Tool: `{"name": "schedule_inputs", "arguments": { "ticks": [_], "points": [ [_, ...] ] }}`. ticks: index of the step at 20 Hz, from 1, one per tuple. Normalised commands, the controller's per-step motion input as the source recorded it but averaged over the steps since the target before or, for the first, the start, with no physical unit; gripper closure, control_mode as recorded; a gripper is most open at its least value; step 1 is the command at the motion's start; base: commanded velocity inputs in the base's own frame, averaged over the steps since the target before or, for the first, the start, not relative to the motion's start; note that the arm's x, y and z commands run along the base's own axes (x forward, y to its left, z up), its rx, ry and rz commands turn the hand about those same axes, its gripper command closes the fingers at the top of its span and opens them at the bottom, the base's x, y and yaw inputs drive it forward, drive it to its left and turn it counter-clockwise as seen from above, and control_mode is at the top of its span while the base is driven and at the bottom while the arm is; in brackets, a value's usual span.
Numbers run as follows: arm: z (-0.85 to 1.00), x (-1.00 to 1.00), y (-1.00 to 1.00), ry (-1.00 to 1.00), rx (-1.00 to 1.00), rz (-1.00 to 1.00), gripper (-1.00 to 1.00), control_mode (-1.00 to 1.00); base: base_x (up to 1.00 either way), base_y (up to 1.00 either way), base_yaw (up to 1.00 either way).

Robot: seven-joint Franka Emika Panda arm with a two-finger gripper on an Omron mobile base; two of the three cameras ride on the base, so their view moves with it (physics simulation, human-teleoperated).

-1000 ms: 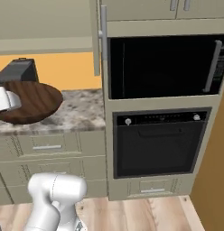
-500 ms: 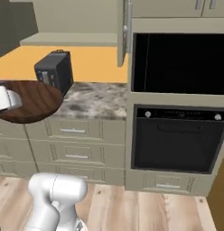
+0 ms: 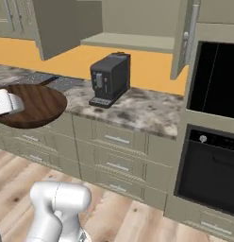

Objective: Move the bowls from the cabinet to the plates on the dining table.

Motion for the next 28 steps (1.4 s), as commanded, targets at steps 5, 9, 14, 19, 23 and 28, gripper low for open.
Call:
{"name": "schedule_inputs", "arguments": {
  "ticks": [5,9,14,19,23,28],
  "points": [
    [0.0,0.0,0.0,0.0,0.0,0.0,1.0,1.0,-0.01,-0.01,0.55],
    [0.0,0.0,0.0,0.0,0.0,0.0,1.0,1.0,0.0,0.0,0.54],
    [0.0,0.0,0.0,0.0,0.0,0.0,1.0,1.0,0.05,0.0,0.54],
    [0.0,0.0,0.0,0.0,0.0,0.0,1.0,1.0,0.06,0.0,0.55],
    [0.0,0.0,0.0,0.0,0.0,0.0,1.0,1.0,0.17,0.0,0.53],
    [0.0,0.0,0.0,0.0,0.0,0.0,1.0,1.0,0.48,-0.11,0.44]
  ]
}}
